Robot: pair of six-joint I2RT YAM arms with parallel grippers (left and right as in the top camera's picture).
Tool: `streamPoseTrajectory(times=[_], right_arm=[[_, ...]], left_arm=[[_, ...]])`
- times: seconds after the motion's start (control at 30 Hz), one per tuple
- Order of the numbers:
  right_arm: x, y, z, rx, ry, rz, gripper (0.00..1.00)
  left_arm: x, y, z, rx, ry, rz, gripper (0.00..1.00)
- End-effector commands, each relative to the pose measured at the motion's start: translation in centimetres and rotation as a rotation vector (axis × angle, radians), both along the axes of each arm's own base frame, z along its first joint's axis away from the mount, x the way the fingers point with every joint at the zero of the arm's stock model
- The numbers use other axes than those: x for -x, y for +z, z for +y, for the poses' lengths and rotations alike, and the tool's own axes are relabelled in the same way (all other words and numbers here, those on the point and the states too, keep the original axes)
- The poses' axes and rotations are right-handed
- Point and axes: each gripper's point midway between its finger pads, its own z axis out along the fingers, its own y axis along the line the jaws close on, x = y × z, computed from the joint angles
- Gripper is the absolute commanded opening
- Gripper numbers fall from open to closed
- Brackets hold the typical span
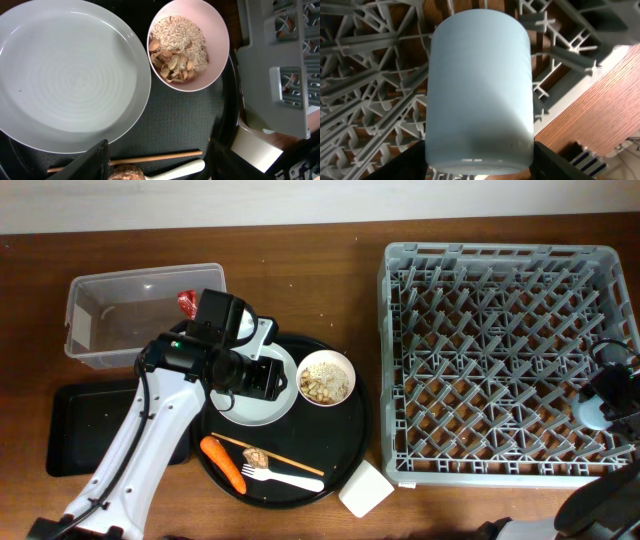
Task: Sort waste into correct bins and load items into the dishwasher rack
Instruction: 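Carry the blue cup with the right gripper to the rack's right edge and release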
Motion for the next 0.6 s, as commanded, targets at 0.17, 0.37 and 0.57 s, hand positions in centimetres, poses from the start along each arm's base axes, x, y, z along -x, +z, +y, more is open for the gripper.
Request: streamPoseTrajectory(times=[0.17,0.37,0.57], right_arm=[[-0.1,0.0,-0.7,0.027,-0.008,0.008,0.79],[0.0,0.0,-0.4,0.018,-0.007,0.014,0.79],[-0.1,0.0,0.6,-0.033,-0.001,0.005,0.79]], left_arm=[[-0.1,0.2,0.2,-0.008,-0.007,-0.012,0.63],[-0.1,0.2,0.2,-0.008,-0.007,-0.012,0.63],[-0.1,0.2,0.2,-0.008,-0.007,-0.012,0.63]])
